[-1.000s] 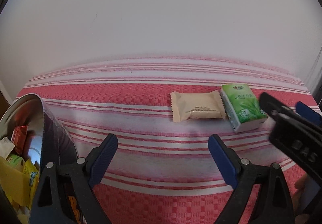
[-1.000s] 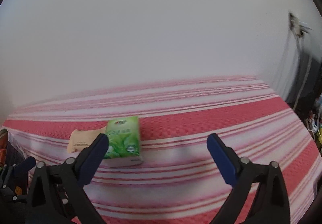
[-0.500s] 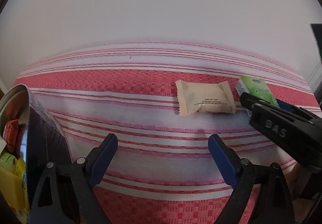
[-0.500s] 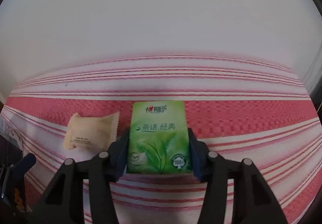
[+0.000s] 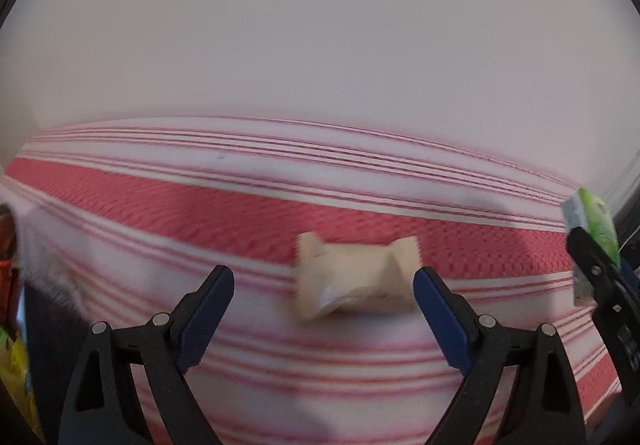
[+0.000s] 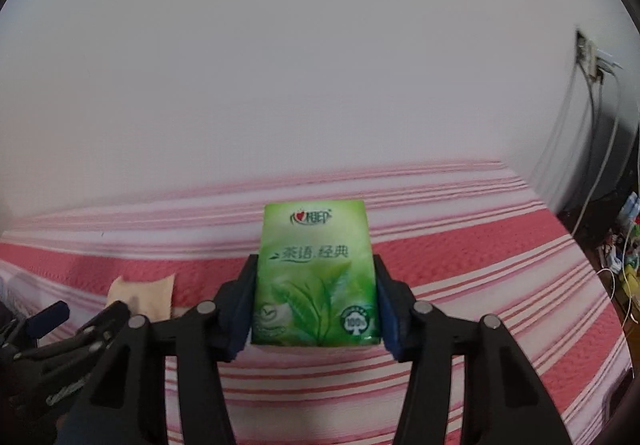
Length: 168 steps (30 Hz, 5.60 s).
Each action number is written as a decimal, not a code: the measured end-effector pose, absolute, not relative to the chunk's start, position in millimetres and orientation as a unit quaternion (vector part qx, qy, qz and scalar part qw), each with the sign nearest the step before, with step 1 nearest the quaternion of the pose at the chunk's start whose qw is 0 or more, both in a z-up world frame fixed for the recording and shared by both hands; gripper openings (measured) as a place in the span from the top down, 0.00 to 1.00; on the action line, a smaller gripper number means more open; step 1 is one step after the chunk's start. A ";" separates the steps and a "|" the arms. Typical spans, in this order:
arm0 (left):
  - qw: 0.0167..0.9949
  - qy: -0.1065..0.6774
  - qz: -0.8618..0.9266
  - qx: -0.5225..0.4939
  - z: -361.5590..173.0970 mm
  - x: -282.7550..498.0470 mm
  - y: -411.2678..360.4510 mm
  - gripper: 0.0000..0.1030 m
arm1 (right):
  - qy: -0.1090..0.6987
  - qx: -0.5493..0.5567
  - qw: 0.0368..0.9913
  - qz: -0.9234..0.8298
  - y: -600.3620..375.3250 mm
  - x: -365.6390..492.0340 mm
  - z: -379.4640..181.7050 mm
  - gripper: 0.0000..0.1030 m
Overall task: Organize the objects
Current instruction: 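Grasp the beige packet with the left tool while the right tool grasps the green tissue pack, then carry the beige packet and green tissue pack over the silver tin, then open both tools to drop the beige packet and green pack into the tin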
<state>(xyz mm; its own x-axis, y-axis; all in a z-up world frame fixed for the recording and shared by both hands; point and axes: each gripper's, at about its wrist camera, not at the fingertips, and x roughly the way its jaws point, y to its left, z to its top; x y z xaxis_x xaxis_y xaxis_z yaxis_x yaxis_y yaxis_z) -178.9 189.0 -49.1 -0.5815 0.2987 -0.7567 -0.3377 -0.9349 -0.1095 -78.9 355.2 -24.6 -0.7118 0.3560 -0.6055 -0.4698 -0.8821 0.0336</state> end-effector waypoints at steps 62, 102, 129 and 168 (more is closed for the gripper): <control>0.199 0.057 0.941 -0.266 -16.9 -72.2 106.6 0.54 | 0.078 -0.223 0.289 0.928 266.3 12.1 -18.9 0.49; 0.202 0.055 0.944 -0.255 0.0 17.4 44.2 0.54 | 0.076 -0.169 0.268 0.945 172.2 69.8 3.1 0.49; 0.122 0.026 0.963 -0.239 41.6 17.5 -70.0 0.54 | 0.091 -0.171 0.153 0.969 58.8 48.5 15.7 0.49; 0.058 0.039 0.973 -0.219 17.8 -29.6 -137.0 0.54 | 0.021 -0.174 0.114 0.978 -33.3 -18.0 -0.5 0.48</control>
<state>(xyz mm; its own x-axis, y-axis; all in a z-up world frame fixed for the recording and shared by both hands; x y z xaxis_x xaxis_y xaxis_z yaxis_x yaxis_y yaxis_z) -29.6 -137.0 17.8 -0.8978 0.0957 -0.4299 -0.1294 -0.9903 0.0498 -18.0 -33.3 -0.5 -0.9134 0.2148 -0.3459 -0.2296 -0.9733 0.0019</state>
